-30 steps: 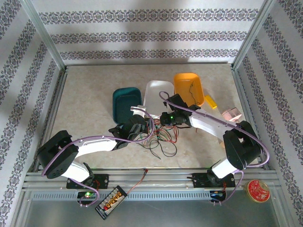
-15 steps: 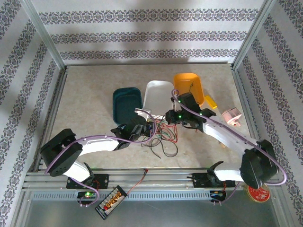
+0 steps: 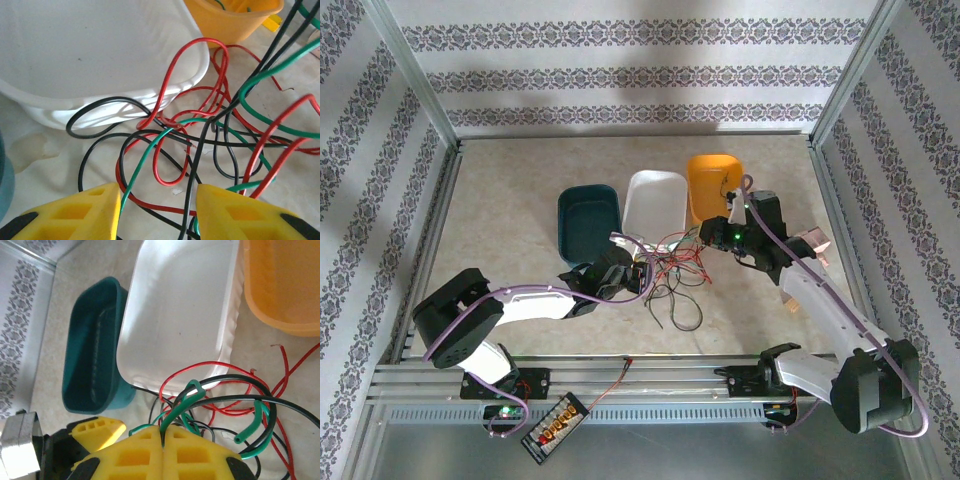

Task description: Untangle the cables

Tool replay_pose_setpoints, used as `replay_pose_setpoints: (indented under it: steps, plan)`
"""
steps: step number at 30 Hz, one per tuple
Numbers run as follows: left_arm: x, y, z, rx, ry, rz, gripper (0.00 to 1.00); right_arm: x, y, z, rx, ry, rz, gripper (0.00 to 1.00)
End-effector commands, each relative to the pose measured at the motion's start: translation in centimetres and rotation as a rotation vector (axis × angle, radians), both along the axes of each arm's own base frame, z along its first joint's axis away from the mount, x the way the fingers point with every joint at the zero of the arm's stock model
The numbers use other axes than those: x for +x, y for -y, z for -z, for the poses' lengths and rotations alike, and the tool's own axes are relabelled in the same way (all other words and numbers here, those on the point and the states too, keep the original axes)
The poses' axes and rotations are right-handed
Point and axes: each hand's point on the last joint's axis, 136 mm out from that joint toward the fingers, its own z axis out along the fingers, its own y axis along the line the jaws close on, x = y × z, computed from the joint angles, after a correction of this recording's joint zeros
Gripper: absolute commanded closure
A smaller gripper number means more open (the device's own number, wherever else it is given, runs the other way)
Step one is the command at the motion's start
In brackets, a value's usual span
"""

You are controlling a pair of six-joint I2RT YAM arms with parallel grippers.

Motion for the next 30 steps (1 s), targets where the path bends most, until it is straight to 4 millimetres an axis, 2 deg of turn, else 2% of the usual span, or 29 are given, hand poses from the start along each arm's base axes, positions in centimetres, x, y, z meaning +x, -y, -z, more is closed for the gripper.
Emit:
replay_pose_setpoints:
  steps: [1, 6, 9, 11, 14, 16, 19, 21, 22, 26, 30]
  plan:
    - [-0.7, 2.5, -1.8, -0.06, 0.055, 0.11, 0.56, 0.0, -0.4, -1.0, 0.091, -0.002, 0.007, 1.0]
    - [-2.4, 5.3, -2.9, -0.109, 0.078, 0.301, 0.45, 0.1, -0.3, -0.3, 0.104, -0.044, 0.029, 1.0]
    - [-3.0, 6.9, -2.8, -0.121, 0.072, 0.383, 0.39, 0.2, -0.3, -0.1, 0.112, -0.061, 0.034, 1.0]
    - [-2.6, 7.5, -2.3, -0.117, 0.067, 0.39, 0.37, 0.2, -0.4, -0.1, 0.119, -0.065, 0.035, 1.0]
    - [-1.0, 7.6, -1.0, -0.085, 0.074, 0.323, 0.38, 0.1, -0.4, -0.4, 0.134, -0.069, 0.036, 1.0]
    - [0.1, 7.3, 0.1, -0.063, 0.073, 0.267, 0.53, 0.1, -0.2, -0.8, 0.147, -0.065, 0.047, 1.0]
    - [0.9, 6.5, 1.5, -0.051, 0.059, 0.195, 0.85, 0.1, 0.7, -1.3, 0.173, -0.064, 0.082, 1.0]
    - [1.1, 5.7, 2.1, -0.062, 0.048, 0.144, 0.97, 0.3, 1.6, -1.6, 0.19, -0.062, 0.119, 1.0]
    - [1.2, 5.1, 2.3, -0.068, 0.04, 0.116, 1.0, 0.4, 2.3, -1.8, 0.193, -0.059, 0.146, 1.0]
    - [1.4, 2.6, 3.0, -0.064, 0.024, 0.019, 1.0, 0.6, 5.1, -1.3, 0.189, -0.066, 0.274, 1.0]
    - [1.0, -0.2, 3.5, -0.004, 0.02, -0.064, 1.0, 0.4, 8.3, 0.0, 0.172, -0.096, 0.428, 1.0]
